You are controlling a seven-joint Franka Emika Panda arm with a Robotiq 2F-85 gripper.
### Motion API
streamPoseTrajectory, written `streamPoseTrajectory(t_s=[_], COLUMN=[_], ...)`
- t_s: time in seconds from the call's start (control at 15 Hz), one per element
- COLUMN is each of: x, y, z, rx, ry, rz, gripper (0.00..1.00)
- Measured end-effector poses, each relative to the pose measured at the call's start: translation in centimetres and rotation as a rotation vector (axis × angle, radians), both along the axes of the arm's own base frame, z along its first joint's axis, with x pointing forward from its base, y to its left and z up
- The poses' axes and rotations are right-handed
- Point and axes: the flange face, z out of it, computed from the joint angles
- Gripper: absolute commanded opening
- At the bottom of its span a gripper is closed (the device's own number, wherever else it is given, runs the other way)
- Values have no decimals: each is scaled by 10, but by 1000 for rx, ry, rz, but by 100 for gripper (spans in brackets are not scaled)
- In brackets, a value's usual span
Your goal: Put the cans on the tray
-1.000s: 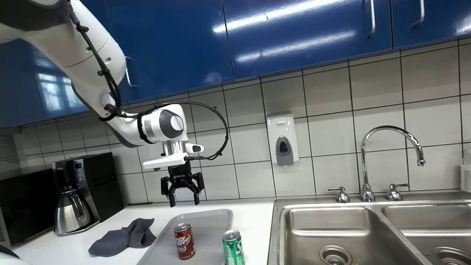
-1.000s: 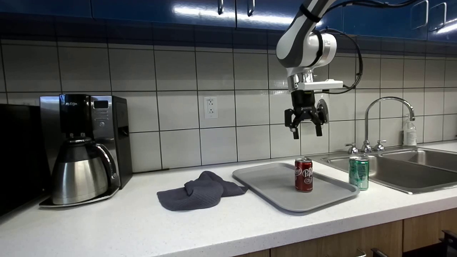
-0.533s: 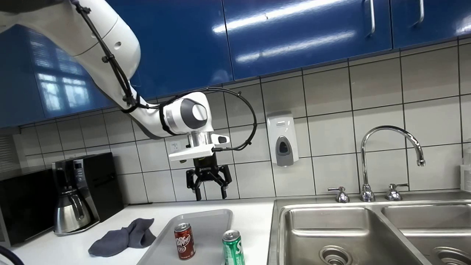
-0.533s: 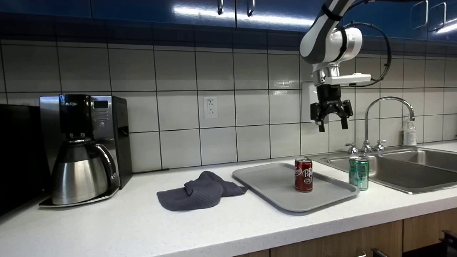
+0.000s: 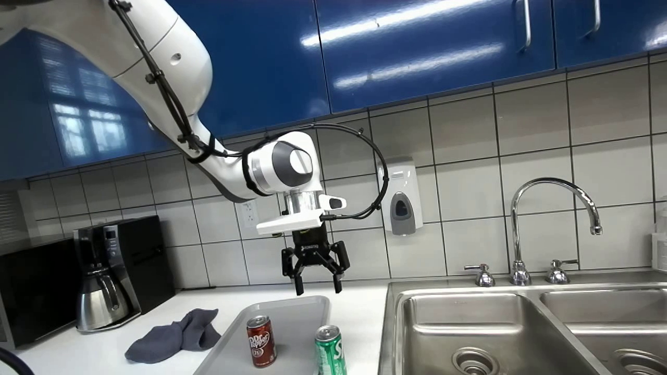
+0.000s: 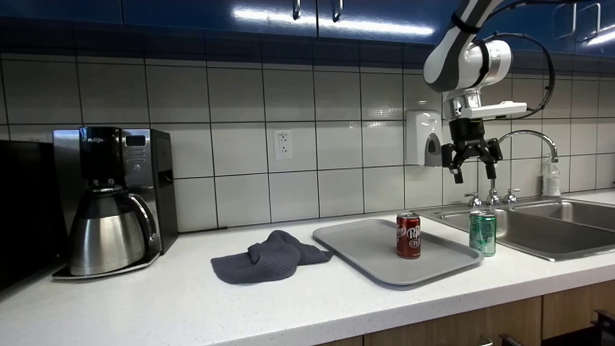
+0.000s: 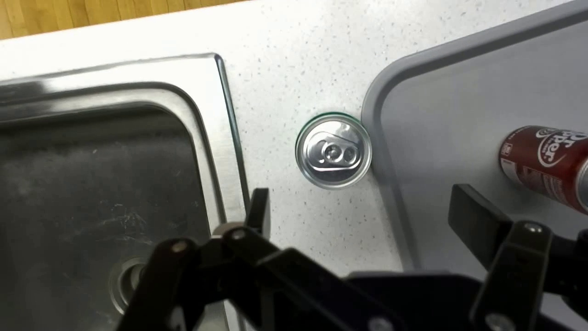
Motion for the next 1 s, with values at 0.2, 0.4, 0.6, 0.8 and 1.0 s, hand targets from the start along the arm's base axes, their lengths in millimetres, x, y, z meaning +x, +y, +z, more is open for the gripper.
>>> streamPoseTrajectory(t_s=[0.2,0.4,0.6,0.8,1.0], x=[-10,-17,-20,-22,-23], y=[2,3,1,-1,-1], z=[-13,-24,-30,-36,-46], rx=[5,-1,-17,-21,-21], ry=[18,27,24,16,12], rz=[2,4,9,12,13], gripper=[100,100,100,100,100])
